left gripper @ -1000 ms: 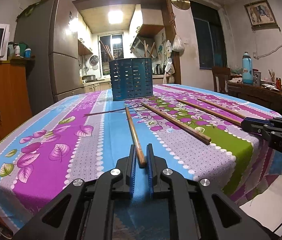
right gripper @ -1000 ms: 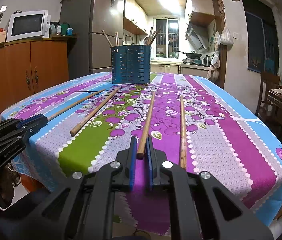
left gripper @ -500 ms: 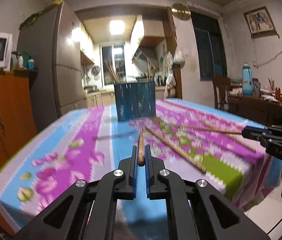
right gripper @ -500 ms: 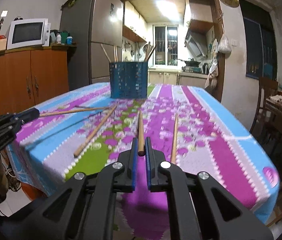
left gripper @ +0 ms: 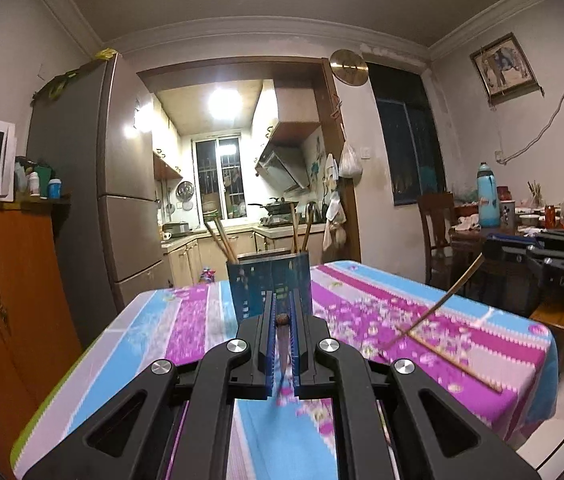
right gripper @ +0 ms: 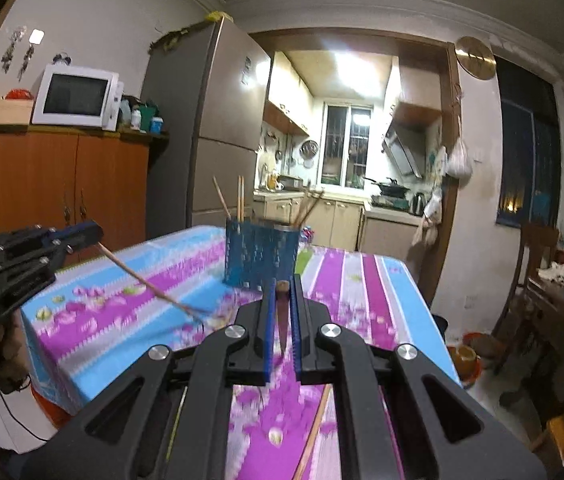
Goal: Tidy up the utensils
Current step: 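Lift the chopsticks and carry both tools over the utensil holder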
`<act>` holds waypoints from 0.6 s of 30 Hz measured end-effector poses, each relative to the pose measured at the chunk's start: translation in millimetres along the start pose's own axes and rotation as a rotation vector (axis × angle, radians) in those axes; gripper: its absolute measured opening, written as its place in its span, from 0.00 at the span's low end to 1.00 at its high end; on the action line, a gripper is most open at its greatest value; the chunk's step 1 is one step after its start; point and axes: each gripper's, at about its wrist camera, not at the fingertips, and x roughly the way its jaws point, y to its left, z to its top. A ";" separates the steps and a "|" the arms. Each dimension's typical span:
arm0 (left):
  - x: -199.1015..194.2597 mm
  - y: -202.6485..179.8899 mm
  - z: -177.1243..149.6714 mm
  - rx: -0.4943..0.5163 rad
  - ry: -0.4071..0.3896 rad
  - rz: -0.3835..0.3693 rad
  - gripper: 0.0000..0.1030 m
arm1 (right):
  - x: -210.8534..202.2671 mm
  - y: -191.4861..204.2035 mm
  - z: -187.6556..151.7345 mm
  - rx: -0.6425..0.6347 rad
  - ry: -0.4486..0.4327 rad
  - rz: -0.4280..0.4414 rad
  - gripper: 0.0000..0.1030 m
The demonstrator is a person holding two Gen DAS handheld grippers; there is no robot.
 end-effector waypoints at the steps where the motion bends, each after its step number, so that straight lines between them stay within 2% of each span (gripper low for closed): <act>1: 4.3 1.4 5.3 -0.001 0.003 -0.006 0.07 | 3.3 -2.0 8.5 -0.003 -0.003 0.007 0.05; 7: 31.7 6.5 37.6 0.023 0.026 -0.035 0.07 | 28.2 -17.8 47.9 0.002 0.019 0.042 0.05; 14: 61.2 21.9 72.9 0.000 0.080 -0.068 0.07 | 52.7 -36.3 79.1 0.057 0.056 0.095 0.05; 18: 73.8 31.3 94.5 0.005 0.096 -0.062 0.07 | 68.9 -46.5 94.4 0.092 0.086 0.118 0.05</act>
